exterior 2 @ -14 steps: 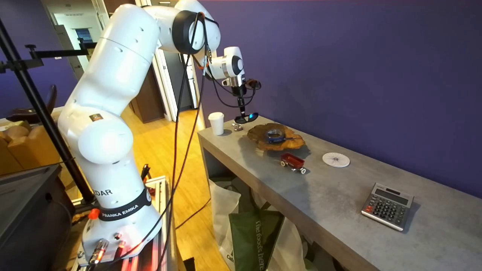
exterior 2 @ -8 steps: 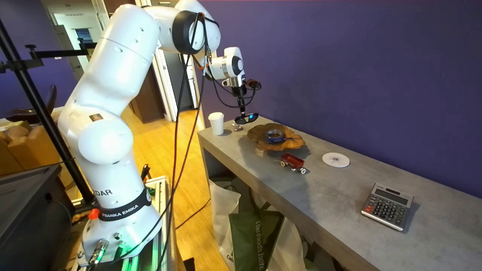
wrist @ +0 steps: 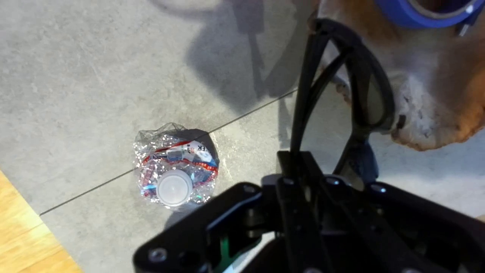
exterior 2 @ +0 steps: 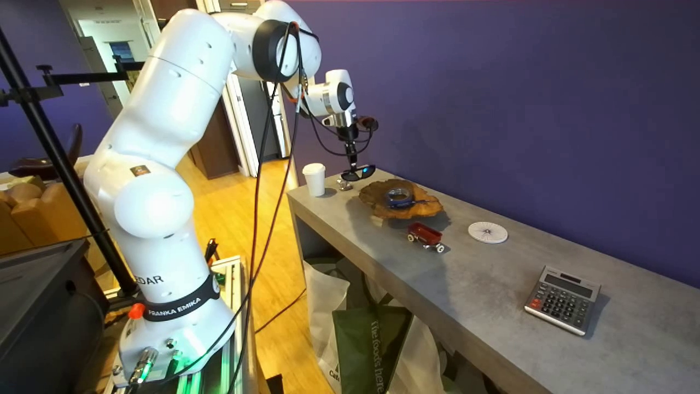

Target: Put the toy cart and the sunglasses on the table

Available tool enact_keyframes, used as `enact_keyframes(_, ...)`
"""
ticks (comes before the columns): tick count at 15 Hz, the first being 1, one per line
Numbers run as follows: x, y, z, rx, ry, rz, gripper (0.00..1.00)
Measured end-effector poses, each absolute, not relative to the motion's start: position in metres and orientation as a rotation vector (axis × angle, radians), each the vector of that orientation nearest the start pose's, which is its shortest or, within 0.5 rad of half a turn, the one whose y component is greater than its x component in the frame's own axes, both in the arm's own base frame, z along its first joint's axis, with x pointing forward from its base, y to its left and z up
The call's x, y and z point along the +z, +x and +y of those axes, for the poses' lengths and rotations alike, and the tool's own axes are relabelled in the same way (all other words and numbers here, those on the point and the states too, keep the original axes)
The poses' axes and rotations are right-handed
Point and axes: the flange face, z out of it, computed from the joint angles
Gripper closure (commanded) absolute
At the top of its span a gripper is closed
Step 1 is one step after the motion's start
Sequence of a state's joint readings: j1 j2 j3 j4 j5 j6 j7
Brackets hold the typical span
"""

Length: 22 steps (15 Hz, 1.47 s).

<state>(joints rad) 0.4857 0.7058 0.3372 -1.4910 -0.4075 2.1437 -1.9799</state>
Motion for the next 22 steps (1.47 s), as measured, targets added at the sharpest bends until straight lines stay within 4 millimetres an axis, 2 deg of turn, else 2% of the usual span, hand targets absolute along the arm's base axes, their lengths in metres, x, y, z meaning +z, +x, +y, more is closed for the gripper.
enact_keyframes(3,0.259,0.531,0.490,-0.109,0.234,3.037,0.92)
enact_keyframes(4,0.257,0.532,0.491,-0.109,0.232,3.038,0.92)
enact_keyframes(5,0.257,0.532,0.491,-0.108,0.231,3.038,0.98)
enact_keyframes(10,0.253,0.531,0.491,-0.114,0.205,3.046,0.98)
enact_keyframes(22,0.219,0.527,0.500,-0.147,-0.168,3.095,0.98)
